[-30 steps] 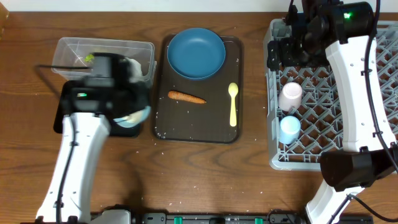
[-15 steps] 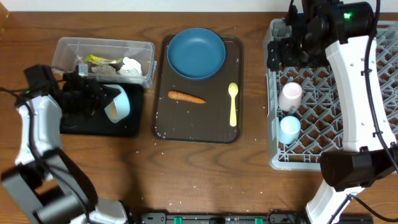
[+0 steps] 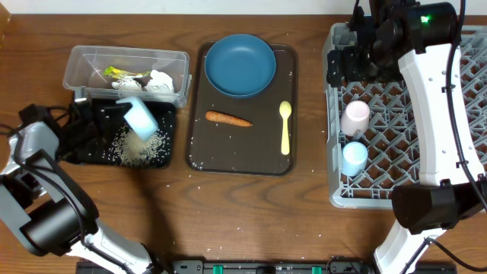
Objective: Sort waste into correct bins and load items into the dishwasher rack
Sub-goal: 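Tip rice from bowl into black tray with left gripper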
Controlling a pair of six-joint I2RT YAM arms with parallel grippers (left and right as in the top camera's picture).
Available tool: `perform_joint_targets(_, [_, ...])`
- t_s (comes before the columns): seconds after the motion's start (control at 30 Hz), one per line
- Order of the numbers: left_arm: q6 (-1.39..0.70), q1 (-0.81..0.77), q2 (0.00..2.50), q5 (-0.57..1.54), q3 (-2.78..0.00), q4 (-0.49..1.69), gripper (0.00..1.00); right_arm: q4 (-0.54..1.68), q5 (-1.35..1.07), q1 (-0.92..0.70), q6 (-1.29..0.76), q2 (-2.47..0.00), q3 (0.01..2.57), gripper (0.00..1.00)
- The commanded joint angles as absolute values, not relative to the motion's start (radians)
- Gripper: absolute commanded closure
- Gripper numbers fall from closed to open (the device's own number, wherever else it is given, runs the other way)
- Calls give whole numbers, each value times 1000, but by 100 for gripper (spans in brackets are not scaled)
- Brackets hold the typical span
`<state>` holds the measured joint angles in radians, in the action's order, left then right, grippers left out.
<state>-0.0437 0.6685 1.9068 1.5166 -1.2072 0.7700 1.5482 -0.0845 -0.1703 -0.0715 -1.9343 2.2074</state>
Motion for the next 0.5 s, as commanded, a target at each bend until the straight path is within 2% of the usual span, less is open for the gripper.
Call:
perform_joint_targets(0.0, [-70, 714, 1903, 1573, -1228, 773, 94, 1549, -75, -165, -70, -1924, 2216, 1])
perform_joint_targets(0.33, [-100, 748, 1903, 1572, -1228, 735, 94, 1547, -75, -165, -70, -1924, 2216, 1])
perform_joint_targets(0.47, [-229, 751, 1903, 1573, -1228, 671, 94, 1540, -76, -165, -70, -1924, 2216, 1])
